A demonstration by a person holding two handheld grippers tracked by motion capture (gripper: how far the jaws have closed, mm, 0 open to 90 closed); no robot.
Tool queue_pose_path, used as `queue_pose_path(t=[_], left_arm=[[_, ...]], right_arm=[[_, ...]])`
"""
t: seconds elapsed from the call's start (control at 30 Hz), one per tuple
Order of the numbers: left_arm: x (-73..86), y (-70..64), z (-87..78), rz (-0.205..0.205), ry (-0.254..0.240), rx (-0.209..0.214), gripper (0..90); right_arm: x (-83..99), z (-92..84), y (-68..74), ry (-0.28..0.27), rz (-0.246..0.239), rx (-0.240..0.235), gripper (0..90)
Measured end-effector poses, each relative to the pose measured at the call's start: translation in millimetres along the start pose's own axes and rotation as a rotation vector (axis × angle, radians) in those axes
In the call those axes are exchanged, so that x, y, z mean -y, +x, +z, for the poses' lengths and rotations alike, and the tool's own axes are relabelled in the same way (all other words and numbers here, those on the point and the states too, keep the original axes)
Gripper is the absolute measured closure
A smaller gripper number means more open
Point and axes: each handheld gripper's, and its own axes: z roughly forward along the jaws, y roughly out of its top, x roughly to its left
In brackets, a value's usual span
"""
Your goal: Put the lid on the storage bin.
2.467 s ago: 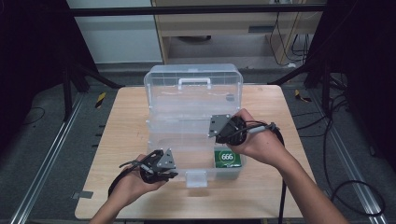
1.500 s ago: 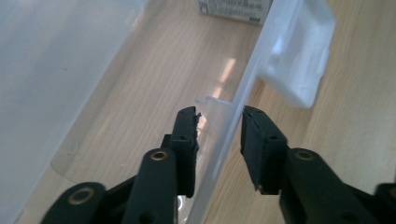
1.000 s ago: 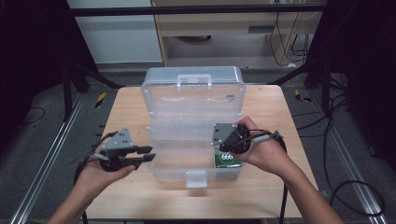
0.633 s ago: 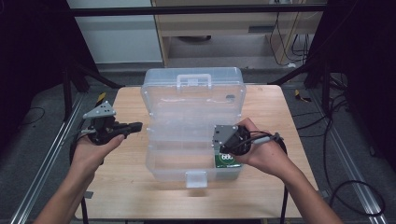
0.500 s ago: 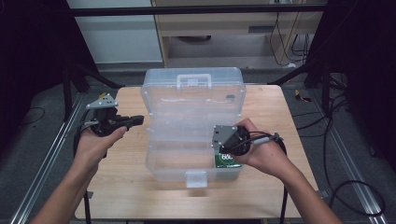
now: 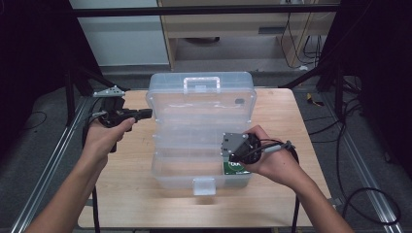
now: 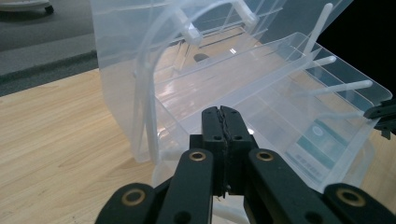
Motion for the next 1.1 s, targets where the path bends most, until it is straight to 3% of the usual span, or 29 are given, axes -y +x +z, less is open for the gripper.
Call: queue_pose_path(t=[0.67, 0.8, 0.93, 1.1], left_arm=[[-3.9, -3.3, -1.9, -0.004, -0.005, 0.003, 89.9], [-3.9, -5.1, -3.0, -0.026, -0.02, 0.042, 89.9], [-3.2, -8.2, -4.6, -0.004, -0.012, 0.026, 89.9], [-0.8, -6.2, -6.4, -0.021, -0.022, 0.03, 89.9]], right_arm=[[0.8, -0.5, 7.3, 0.01, -0.012, 0.004, 82.4], [1.0, -0.8, 8.4, 0.011, -0.008, 0.01, 82.2], [0.7, -1.1, 10.5, 0.016, -0.008, 0.014, 82.4], [1.4, -1.3, 11.0, 0.012, -0.008, 0.009, 82.7]])
